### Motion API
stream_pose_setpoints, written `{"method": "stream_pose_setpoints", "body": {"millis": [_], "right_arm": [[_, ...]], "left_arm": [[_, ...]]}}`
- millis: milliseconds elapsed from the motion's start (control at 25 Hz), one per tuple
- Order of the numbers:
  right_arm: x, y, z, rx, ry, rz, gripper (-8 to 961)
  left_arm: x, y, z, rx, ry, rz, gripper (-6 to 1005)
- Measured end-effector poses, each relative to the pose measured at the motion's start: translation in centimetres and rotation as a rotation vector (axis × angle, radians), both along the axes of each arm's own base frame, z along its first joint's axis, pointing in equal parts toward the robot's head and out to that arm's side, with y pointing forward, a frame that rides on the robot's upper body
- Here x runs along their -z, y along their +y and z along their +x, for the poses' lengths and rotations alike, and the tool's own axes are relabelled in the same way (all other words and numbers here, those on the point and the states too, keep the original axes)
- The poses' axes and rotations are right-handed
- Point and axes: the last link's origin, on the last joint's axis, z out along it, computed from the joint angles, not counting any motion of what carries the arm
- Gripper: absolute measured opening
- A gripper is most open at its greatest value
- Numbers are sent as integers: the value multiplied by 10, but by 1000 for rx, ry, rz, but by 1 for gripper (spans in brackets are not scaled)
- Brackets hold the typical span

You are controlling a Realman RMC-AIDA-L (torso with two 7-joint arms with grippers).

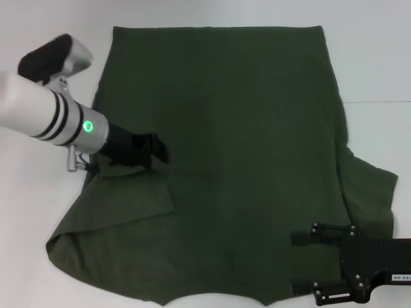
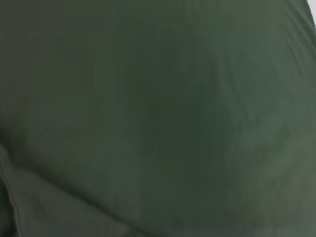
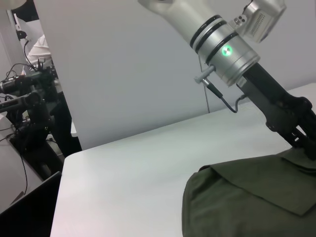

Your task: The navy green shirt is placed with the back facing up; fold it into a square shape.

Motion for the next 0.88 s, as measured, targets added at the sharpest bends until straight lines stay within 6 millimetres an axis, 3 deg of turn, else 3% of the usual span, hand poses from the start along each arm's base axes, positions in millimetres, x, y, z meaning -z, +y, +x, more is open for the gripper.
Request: {"method": "stream_pose_setpoints", "body": {"millis": [200, 480, 520, 560, 720, 880], "right_arm": [[0, -2, 2, 7, 0, -1, 897], [2, -2, 3, 16, -2, 3, 897], [2, -2, 3, 16, -2, 3, 898], [2, -2, 3, 15, -2, 3, 898], [3, -2, 2, 16, 0, 2, 898], [3, -1, 1, 16, 1, 0, 897]], "left_arm": [[-5, 2, -2, 22, -7, 33, 457], [-37, -11, -51, -5, -221, 230, 737], [-37, -11, -51, -5, -221, 230, 754], [-44, -18, -71, -9, -238, 289, 772], [-43, -25, -86, -5, -212, 326, 841], [-31, -29, -93, 22, -177, 325, 910]]}}
